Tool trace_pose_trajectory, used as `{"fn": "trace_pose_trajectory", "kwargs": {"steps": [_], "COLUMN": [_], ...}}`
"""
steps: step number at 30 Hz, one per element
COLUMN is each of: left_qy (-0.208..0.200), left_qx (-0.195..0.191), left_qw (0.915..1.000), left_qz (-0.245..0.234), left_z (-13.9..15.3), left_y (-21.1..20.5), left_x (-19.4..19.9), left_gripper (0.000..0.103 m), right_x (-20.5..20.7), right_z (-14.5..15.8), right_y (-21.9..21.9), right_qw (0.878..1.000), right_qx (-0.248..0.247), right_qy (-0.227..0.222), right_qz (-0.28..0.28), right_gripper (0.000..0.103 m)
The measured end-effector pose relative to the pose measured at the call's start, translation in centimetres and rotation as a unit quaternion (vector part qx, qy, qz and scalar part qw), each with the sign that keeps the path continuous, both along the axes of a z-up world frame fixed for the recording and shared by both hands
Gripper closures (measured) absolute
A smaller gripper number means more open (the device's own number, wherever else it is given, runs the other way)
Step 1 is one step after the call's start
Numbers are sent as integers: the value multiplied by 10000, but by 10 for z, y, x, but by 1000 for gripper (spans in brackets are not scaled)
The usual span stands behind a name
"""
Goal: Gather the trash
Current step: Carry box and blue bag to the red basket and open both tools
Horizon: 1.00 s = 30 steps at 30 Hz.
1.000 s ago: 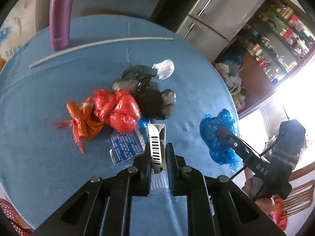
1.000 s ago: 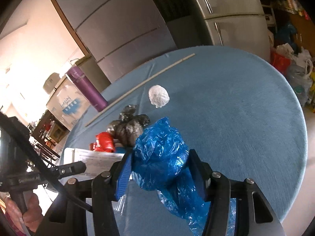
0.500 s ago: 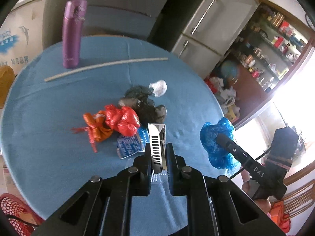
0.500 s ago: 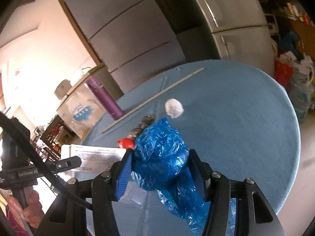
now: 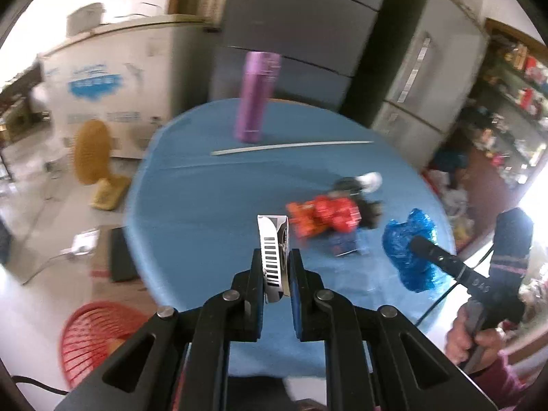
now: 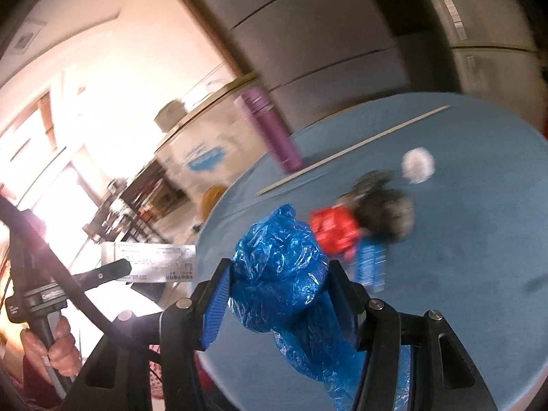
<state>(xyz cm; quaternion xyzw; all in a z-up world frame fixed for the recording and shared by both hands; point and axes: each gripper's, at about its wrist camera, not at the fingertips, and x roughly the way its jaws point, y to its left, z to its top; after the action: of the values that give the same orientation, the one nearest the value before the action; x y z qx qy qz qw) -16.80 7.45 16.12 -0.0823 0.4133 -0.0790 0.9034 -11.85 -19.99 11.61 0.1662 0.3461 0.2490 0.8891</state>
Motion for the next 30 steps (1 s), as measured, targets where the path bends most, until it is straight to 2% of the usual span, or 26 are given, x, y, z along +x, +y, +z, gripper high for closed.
{"fn": "trace_pose_trajectory", "kwargs": {"steps": [3, 8, 13, 16, 21, 26, 28, 30], "left_qy": [101, 511, 1007, 1387, 1829, 1998, 2003, 1979], "left_qx": [251, 427, 434, 307, 204, 76, 9, -7], "left_qw": [9991, 9925, 9805, 9716, 9601, 9555, 9553, 9544], "left_qz": [333, 1028, 1629, 1893, 2104, 2168, 2176, 2236], "left_z": [-6, -25, -51, -75, -106, -122, -123, -124], "left_y": [28, 84, 129, 152, 168, 178, 180, 185], "left_x": [-18, -48, -76, -93, -105, -108, -111, -112], "left_gripper": [89, 89, 89, 89, 89, 87, 83, 63], "right_x": [1, 2, 2, 4, 2, 5, 11, 12], "right_z": [-6, -19, -38, -59, -92, -119, -121, -119], "right_y": [36, 108, 186, 231, 281, 312, 319, 321], "right_qw": [9986, 9879, 9644, 9474, 9243, 9074, 9066, 9095], "right_qx": [33, 39, -56, -98, -128, -200, -109, 61], "right_qy": [122, 396, 743, 1132, 1718, 2229, 2286, 2245], "right_qz": [505, 1501, 2536, 2991, 3405, 3558, 3546, 3499], "right_gripper": [45, 45, 45, 44, 43, 39, 33, 28]}}
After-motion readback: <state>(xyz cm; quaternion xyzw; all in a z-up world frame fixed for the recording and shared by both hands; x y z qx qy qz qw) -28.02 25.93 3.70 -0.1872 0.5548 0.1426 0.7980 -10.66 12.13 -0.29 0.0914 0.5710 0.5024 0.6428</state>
